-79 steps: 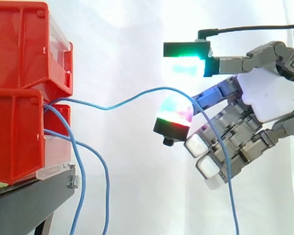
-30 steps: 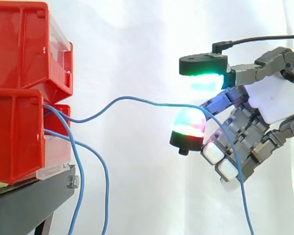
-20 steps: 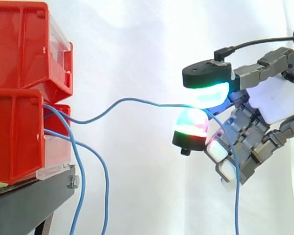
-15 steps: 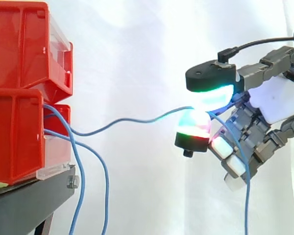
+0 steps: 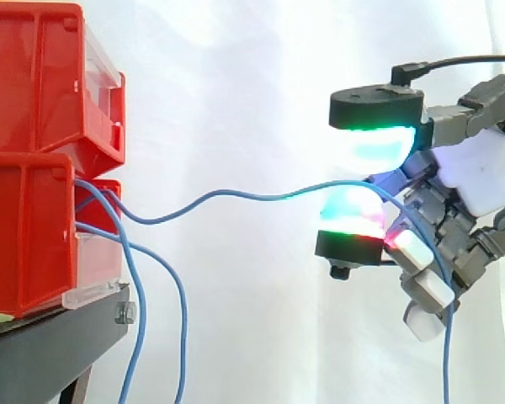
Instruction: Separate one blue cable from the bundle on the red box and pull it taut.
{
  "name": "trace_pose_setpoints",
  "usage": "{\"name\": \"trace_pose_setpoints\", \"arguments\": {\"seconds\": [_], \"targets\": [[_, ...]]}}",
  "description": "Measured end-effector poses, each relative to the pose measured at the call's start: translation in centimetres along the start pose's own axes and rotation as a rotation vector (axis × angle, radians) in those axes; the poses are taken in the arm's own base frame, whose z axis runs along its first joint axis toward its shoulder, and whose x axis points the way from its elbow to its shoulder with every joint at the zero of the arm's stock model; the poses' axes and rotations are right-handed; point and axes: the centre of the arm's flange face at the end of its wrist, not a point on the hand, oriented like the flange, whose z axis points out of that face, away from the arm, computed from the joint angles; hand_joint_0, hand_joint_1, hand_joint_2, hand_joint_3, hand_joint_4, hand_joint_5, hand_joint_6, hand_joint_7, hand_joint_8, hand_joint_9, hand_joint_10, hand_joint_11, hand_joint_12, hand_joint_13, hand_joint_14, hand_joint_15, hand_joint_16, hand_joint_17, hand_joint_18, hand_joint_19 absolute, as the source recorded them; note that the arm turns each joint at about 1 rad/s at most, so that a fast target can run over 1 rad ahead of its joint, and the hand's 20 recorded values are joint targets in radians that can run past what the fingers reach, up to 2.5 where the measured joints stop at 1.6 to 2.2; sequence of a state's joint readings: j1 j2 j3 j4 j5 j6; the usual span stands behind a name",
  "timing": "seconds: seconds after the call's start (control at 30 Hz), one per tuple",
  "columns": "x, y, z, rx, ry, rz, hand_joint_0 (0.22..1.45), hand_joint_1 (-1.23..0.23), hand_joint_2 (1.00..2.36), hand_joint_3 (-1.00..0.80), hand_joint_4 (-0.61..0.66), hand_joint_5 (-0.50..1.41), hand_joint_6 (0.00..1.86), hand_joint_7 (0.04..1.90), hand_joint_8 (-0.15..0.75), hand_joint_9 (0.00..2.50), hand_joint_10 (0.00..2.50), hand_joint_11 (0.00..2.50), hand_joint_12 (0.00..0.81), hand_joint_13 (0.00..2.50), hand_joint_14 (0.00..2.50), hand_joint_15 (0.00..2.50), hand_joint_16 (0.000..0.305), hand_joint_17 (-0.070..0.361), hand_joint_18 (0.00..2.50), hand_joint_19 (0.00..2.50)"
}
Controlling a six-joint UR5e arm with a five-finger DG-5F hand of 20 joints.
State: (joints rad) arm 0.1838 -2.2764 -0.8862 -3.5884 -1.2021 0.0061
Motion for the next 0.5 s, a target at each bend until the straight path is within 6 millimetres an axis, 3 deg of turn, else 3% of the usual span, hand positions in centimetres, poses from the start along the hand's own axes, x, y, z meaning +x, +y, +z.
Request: {"name": "trace_pose_setpoints", "arguments": {"seconds": [0.17, 0.27, 0.5], "targets": [[0.14, -0.02, -0.03, 0.002, 0.013, -0.001, 0.54, -0.65, 1.0, -0.48, 0.09, -0.05, 0.85, 1.08, 0.235, 1.17, 0.02, 0.48, 0.374, 0.87, 0.03, 0.64, 0.04, 0.091, 0.69, 0.44], [0.16, -0.03, -0.03, 0.003, 0.015, -0.001, 0.59, -0.73, 1.01, -0.32, 0.07, -0.05, 0.87, 1.15, 0.223, 1.19, 0.02, 0.5, 0.36, 0.88, 0.03, 0.65, 0.038, 0.085, 0.69, 0.45], [0.16, -0.05, -0.05, 0.005, 0.016, -0.003, 0.63, -0.88, 1.02, -0.17, 0.08, -0.03, 0.88, 1.17, 0.225, 1.25, 0.02, 0.52, 0.361, 0.97, 0.03, 0.74, 0.038, 0.084, 0.79, 0.42]]}}
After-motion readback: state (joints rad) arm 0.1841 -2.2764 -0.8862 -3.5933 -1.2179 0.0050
